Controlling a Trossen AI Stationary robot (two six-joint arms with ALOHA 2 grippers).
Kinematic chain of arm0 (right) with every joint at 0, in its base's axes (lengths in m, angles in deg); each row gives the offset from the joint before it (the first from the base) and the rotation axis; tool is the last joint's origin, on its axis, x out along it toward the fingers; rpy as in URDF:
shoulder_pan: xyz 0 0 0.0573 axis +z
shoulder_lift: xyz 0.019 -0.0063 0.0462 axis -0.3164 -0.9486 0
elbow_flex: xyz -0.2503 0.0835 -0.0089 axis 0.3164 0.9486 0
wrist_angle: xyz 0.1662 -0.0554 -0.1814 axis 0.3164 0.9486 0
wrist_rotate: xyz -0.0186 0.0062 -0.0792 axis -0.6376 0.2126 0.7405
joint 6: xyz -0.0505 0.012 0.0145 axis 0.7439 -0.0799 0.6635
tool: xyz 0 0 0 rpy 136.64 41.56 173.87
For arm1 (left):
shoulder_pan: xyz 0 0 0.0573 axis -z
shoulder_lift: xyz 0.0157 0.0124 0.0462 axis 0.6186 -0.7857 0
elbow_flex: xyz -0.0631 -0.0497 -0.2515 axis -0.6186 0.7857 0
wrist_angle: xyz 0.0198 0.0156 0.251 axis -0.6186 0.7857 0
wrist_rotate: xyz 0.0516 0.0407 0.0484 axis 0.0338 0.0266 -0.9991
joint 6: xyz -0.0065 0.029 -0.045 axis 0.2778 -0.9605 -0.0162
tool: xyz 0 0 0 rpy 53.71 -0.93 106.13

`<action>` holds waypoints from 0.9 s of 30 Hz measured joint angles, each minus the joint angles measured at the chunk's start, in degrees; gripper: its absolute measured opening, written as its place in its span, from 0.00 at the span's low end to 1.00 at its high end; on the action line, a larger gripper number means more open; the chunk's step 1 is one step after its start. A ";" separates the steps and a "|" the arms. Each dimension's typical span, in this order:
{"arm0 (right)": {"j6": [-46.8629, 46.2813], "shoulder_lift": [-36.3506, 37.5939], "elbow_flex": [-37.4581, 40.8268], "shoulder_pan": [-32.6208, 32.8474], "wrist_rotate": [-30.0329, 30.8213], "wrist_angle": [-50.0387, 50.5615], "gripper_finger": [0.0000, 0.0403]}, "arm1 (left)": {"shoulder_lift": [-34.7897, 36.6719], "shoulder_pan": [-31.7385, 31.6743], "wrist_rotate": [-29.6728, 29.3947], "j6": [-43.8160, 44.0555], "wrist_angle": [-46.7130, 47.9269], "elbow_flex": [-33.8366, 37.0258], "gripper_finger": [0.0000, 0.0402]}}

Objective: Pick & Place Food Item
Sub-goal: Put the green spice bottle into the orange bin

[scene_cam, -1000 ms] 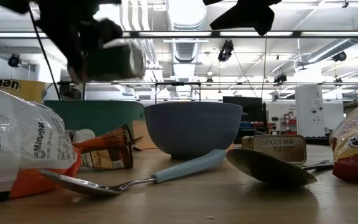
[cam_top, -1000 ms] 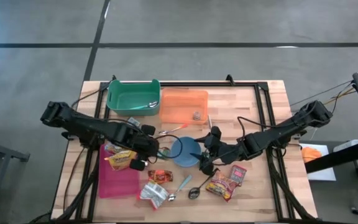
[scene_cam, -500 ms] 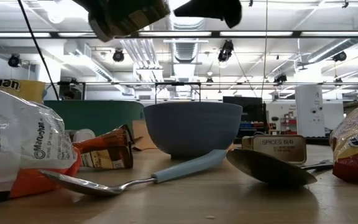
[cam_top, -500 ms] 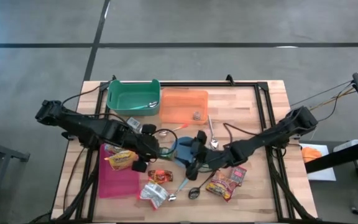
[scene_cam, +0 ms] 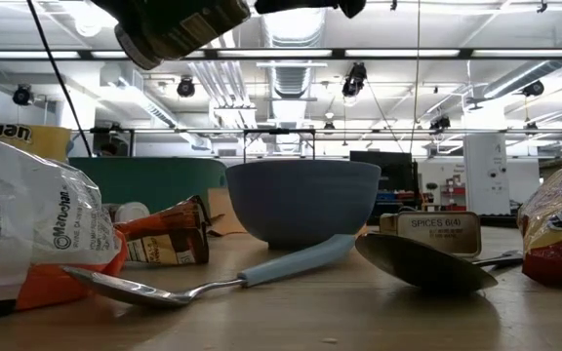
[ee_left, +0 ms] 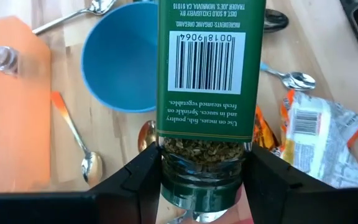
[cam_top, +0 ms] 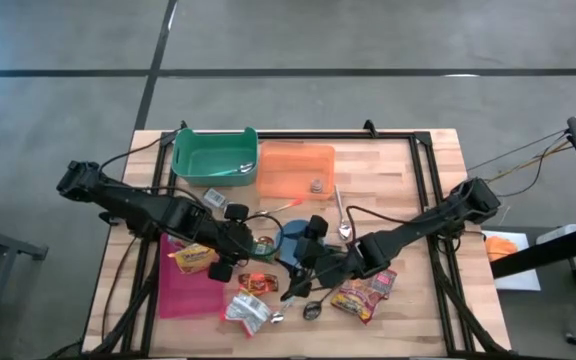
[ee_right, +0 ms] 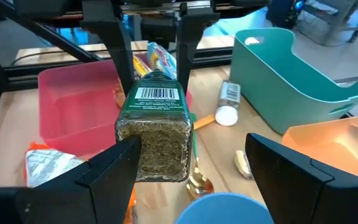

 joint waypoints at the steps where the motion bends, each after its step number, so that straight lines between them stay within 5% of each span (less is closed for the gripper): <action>1: -0.15 0.05 0.00 0.10 0.24 0.01 0.73 | 0.00 0.17 -0.24 0.11 -0.40 0.02 0.42; 22: -3.10 1.31 -0.04 1.57 -8.88 2.50 0.73 | 0.07 0.05 -3.40 0.78 -1.14 0.22 0.42; 27: -2.95 1.33 -0.04 1.18 -5.76 2.25 0.73 | 0.07 0.40 -1.90 0.33 -1.52 0.33 0.42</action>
